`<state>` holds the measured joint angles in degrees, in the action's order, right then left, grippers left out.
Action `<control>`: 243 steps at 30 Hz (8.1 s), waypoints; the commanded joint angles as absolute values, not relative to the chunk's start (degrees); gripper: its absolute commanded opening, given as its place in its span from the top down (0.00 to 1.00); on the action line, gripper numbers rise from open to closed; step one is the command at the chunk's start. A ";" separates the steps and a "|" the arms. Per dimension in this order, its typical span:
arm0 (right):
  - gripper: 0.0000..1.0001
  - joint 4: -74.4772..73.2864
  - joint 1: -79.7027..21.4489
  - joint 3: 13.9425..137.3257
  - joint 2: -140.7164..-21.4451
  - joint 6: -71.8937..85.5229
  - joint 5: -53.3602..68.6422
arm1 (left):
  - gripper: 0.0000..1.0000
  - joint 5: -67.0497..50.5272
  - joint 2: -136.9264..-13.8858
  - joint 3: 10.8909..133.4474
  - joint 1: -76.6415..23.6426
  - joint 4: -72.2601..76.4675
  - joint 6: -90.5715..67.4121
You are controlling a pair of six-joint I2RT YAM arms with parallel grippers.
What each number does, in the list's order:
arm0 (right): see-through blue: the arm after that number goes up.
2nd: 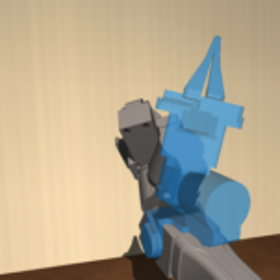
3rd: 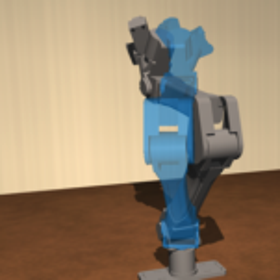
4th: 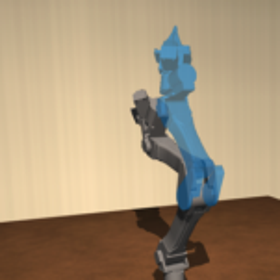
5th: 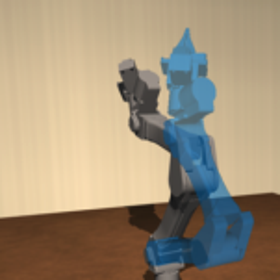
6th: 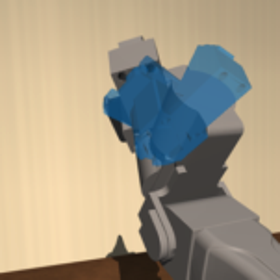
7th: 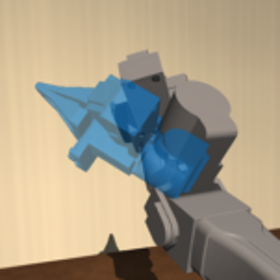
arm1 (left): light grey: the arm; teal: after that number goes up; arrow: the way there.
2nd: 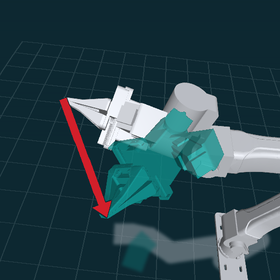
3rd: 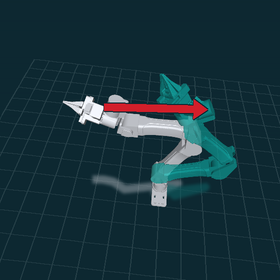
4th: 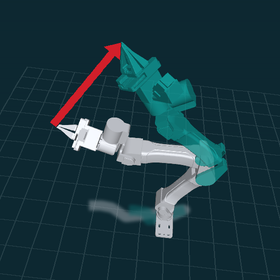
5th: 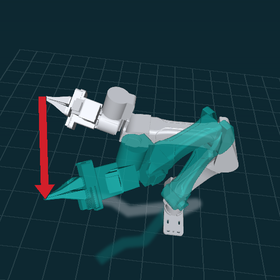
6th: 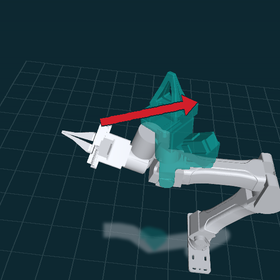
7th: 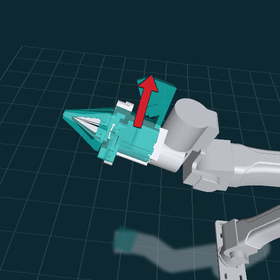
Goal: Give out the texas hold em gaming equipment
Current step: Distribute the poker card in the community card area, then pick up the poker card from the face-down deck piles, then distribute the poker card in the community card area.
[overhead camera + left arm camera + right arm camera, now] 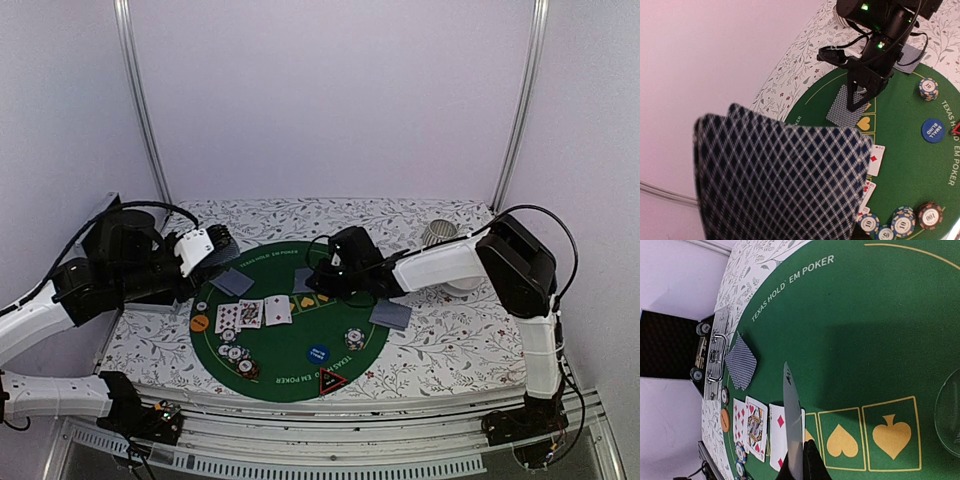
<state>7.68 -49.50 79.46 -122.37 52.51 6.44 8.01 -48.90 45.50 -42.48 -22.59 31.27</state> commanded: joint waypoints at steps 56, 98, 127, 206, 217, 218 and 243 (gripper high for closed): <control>0.71 -22.67 -50.39 102.39 -137.10 29.08 4.70 | 0.63 7.08 -46.49 44.48 -42.88 -21.30 31.81; 0.01 -8.61 -59.85 112.53 -120.31 8.12 26.95 | 0.63 4.29 -46.76 45.44 -43.14 -21.65 32.62; 0.25 -18.87 -58.18 113.02 -117.79 4.24 9.89 | 0.65 4.09 -46.33 45.03 -43.17 -20.39 32.70; 0.99 23.89 -50.78 58.10 -98.97 65.05 -14.06 | 0.65 12.14 -49.79 43.23 -43.06 -14.49 20.66; 0.99 28.84 -51.53 63.45 -118.21 91.94 -11.49 | 0.64 11.02 -48.40 41.23 -43.06 -10.63 19.68; 0.99 28.72 -51.77 64.10 -119.17 92.60 -11.32 | 0.64 10.85 -47.74 40.85 -43.07 -10.11 19.76; 0.68 29.45 -53.81 64.68 -118.56 100.93 -2.23 | 0.61 7.77 -43.81 38.28 -43.04 -7.91 21.44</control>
<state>27.55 -53.52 65.56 -121.82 101.54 -3.99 8.34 -44.29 38.87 -43.18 -10.02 20.97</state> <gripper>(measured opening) 0.304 0.393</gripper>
